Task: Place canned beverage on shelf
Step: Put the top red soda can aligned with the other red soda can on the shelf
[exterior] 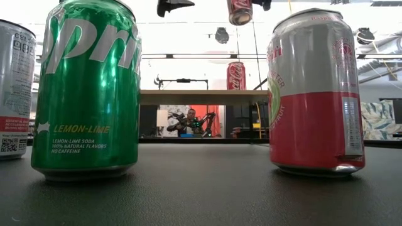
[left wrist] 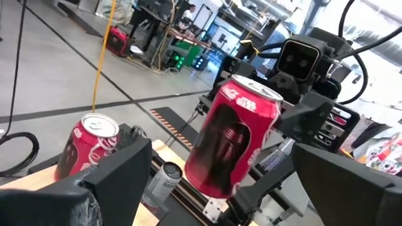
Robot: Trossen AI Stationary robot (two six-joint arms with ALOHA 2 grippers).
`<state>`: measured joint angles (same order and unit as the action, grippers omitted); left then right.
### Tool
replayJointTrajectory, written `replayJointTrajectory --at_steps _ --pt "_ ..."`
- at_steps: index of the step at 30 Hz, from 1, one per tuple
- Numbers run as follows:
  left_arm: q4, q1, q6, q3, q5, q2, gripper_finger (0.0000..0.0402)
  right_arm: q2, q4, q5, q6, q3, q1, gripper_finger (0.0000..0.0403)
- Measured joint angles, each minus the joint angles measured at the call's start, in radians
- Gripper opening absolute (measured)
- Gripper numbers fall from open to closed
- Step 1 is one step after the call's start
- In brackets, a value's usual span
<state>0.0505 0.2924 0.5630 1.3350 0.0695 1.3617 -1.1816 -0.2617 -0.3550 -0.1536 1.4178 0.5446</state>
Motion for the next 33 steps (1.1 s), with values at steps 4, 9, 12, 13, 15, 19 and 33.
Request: replayJointTrajectory --at_steps 4,9,12,13,15,19,33 --pt "0.002 0.000 -0.002 0.000 -0.027 -0.005 0.0386 0.008 0.015 0.015 0.018 0.000 0.000 0.0270" --pt "0.005 0.001 -0.028 0.000 -0.114 -0.015 0.0386 0.030 0.034 0.018 0.012 0.000 -0.013 0.0270" --pt "0.016 0.008 -0.028 0.000 -0.193 -0.014 0.0386 0.049 0.055 0.019 -0.012 0.000 -0.039 0.0270" --pt "0.025 0.008 -0.029 0.000 -0.213 -0.014 0.0386 0.057 0.065 0.021 -0.019 0.000 -0.052 0.0270" --pt "0.028 0.008 -0.043 0.000 -0.240 -0.015 0.0386 0.073 0.074 0.043 -0.018 0.000 -0.082 0.0270" --pt "0.039 0.008 -0.088 0.000 -0.283 -0.014 0.0386 0.096 0.058 0.096 0.000 0.000 -0.135 0.0270" --pt "0.042 0.008 -0.118 0.000 -0.357 -0.003 0.0386 0.093 -0.012 0.227 0.038 -0.128 -0.200 0.0270"
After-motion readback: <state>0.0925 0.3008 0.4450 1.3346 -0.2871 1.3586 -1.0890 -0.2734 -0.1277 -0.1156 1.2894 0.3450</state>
